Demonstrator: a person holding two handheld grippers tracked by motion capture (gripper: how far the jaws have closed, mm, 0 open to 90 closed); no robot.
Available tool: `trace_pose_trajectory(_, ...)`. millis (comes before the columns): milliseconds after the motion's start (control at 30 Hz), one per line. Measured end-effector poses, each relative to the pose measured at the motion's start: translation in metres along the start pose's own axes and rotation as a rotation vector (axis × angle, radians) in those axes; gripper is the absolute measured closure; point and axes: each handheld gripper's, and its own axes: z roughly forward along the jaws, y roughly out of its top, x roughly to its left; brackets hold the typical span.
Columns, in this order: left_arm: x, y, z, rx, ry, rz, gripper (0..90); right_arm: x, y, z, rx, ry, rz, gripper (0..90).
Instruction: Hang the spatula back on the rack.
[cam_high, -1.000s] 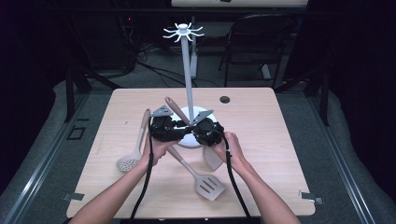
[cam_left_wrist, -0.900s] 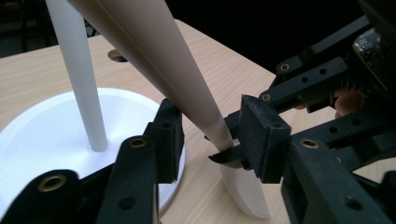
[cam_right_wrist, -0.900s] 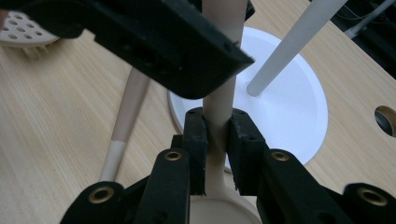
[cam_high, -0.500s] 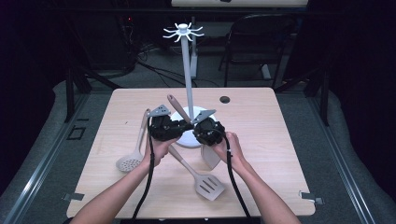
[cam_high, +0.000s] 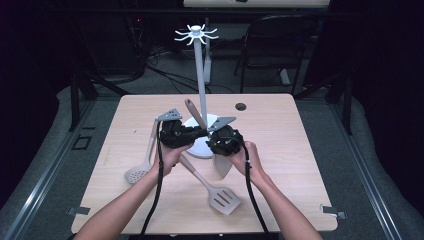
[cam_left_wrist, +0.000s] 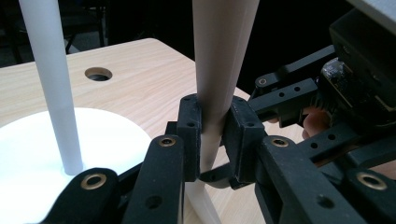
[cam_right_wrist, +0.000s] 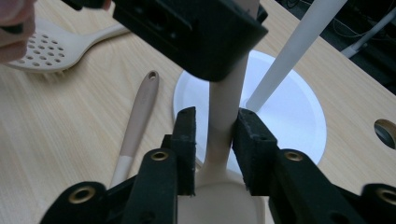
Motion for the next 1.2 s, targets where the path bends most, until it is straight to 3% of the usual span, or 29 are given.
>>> trace_pose_trajectory(267, 0.002, 0.011, -0.006, -0.006, 0.005, 0.014, 77.6, -0.009, -0.01, -0.007, -0.009, -0.004, 0.039, 46.1)
trace_pose_trajectory(667, -0.002, 0.027, -0.005, 0.008, 0.018, 0.064, 77.6, -0.029, -0.036, -0.018, 0.025, -0.01, 0.111, 25.8)
trace_pose_trajectory(967, 0.0, 0.036, -0.005, 0.006, 0.029, 0.097, 77.5, -0.048, -0.064, -0.025, 0.089, -0.032, 0.184, 11.5)
trace_pose_trajectory(1200, 0.002, 0.041, -0.006, 0.003, 0.034, 0.106, 77.5, -0.054, -0.084, -0.027, 0.158, 0.001, 0.22, 0.0)
